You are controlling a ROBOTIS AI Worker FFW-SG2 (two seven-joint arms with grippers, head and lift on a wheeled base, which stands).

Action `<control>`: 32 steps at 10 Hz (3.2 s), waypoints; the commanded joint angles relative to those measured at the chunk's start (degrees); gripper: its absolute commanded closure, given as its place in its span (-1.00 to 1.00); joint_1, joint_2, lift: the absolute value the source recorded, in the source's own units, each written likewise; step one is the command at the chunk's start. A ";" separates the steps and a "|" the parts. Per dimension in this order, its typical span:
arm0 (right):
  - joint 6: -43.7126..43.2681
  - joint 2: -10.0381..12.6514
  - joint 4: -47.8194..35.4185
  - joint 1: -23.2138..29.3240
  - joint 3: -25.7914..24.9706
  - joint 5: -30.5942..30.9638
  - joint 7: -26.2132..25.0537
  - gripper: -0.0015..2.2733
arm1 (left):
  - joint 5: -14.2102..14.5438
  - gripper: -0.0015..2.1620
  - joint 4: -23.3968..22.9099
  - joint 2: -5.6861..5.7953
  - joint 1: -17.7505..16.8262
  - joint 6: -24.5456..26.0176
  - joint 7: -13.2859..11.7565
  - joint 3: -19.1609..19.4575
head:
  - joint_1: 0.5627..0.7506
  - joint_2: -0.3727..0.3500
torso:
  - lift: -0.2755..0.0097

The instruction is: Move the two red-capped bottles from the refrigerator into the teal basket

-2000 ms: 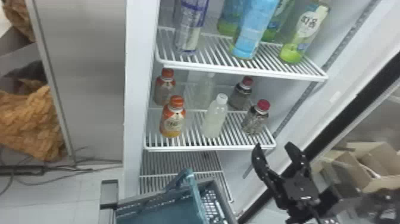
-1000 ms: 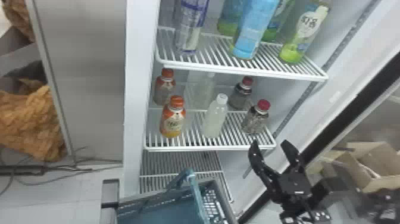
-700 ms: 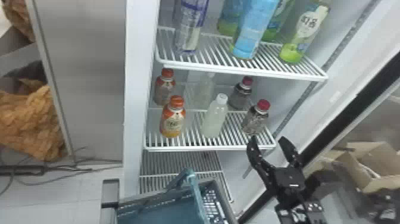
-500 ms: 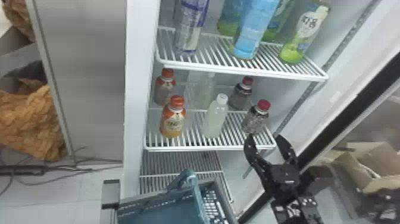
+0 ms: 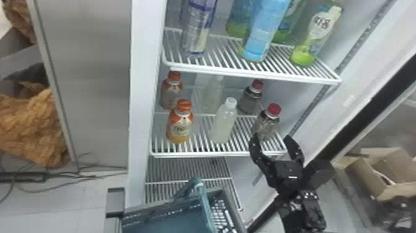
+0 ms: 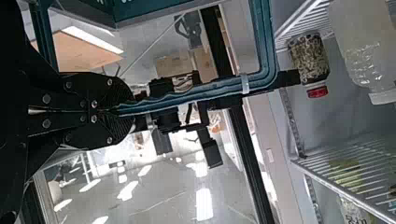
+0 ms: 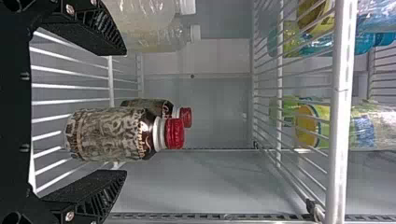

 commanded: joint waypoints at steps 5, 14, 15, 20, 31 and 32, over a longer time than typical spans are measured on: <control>0.00 -1.13 7.81 -8.57 -0.11 2.15 -0.75 -0.90 | 0.12 0.04 0.00 0.00 0.04 0.01 -0.01 0.11 | 0.41 -0.94 | -0.67; 1.69 -2.18 14.28 -15.32 -0.11 3.86 -1.63 -0.52 | 0.24 0.04 0.00 0.00 -0.25 0.01 -0.01 -0.01 | 0.41 -0.94 | -0.67; 1.69 -2.10 13.15 -14.47 -0.11 3.52 -2.42 -0.41 | 0.24 0.04 0.00 0.00 -0.25 0.01 -0.01 -0.01 | 0.41 -0.94 | -0.67; 4.64 -2.10 3.73 -8.85 -0.57 0.32 -2.42 -0.41 | 0.35 0.04 0.00 0.00 -0.39 -0.13 -0.01 0.11 | 0.41 -0.94 | -0.67; 24.61 -0.34 -33.25 19.00 -0.34 -9.62 1.18 -0.41 | 0.24 0.04 0.00 0.00 -0.39 -0.69 -0.09 0.34 | 0.41 -0.94 | -0.67; 28.12 -0.51 -35.78 20.54 -0.34 -9.97 2.24 -0.41 | 0.24 0.04 0.00 0.00 -0.25 -0.69 -0.09 0.45 | 0.41 -0.94 | -0.67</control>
